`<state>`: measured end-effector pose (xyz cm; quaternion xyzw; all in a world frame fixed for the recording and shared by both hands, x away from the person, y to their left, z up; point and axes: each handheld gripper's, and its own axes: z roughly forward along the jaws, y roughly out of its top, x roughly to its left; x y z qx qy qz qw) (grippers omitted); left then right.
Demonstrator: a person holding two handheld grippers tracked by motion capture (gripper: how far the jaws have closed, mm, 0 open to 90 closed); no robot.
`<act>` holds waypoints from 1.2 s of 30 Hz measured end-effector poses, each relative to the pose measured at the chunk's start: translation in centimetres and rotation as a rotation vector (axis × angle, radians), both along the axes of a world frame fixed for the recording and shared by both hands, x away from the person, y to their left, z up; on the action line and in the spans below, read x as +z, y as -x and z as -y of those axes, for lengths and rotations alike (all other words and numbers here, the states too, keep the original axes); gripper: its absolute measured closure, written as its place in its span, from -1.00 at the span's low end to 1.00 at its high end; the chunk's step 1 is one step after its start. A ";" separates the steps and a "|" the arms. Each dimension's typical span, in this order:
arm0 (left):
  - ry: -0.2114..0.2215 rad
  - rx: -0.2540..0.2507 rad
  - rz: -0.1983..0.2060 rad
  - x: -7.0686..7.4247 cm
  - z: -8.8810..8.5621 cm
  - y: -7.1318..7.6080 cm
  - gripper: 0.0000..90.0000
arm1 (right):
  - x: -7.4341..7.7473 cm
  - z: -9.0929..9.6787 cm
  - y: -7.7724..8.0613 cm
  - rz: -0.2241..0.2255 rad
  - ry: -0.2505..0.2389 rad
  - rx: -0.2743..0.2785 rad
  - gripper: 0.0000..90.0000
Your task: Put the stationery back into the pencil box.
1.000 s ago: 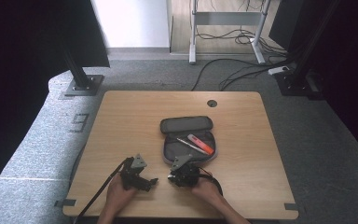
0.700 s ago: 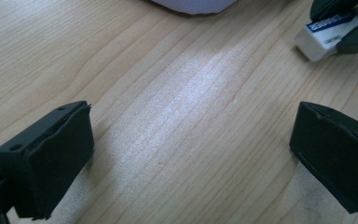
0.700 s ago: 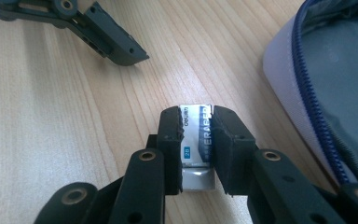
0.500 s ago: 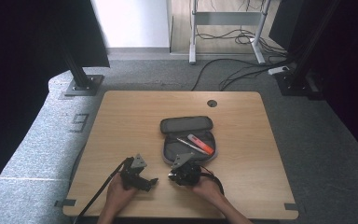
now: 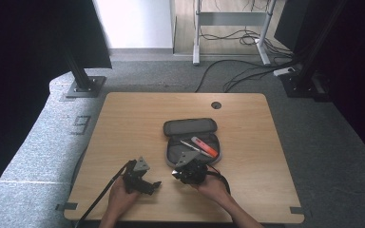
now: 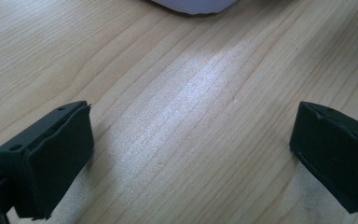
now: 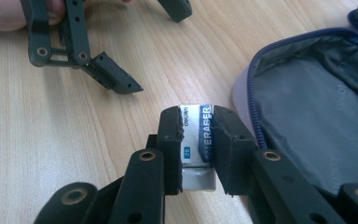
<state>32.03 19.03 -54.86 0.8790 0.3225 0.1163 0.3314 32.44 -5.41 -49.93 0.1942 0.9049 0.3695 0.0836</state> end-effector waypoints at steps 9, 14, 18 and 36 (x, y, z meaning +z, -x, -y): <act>0.000 0.000 0.000 0.0 0.0 0.0 -1.00 | 1.1 0.5 -0.5 0.012 -0.013 -0.011 0.60; 0.000 0.000 0.000 0.0 0.0 0.0 -1.00 | 1.6 0.8 -0.9 0.024 -0.011 -0.022 0.60; 0.000 0.000 -0.001 0.0 0.0 0.0 -1.00 | 2.0 1.0 -1.1 0.032 -0.012 -0.030 0.60; 0.000 0.000 -0.001 0.0 0.0 0.0 -1.00 | 3.1 3.4 -3.4 0.078 -0.025 -0.121 0.60</act>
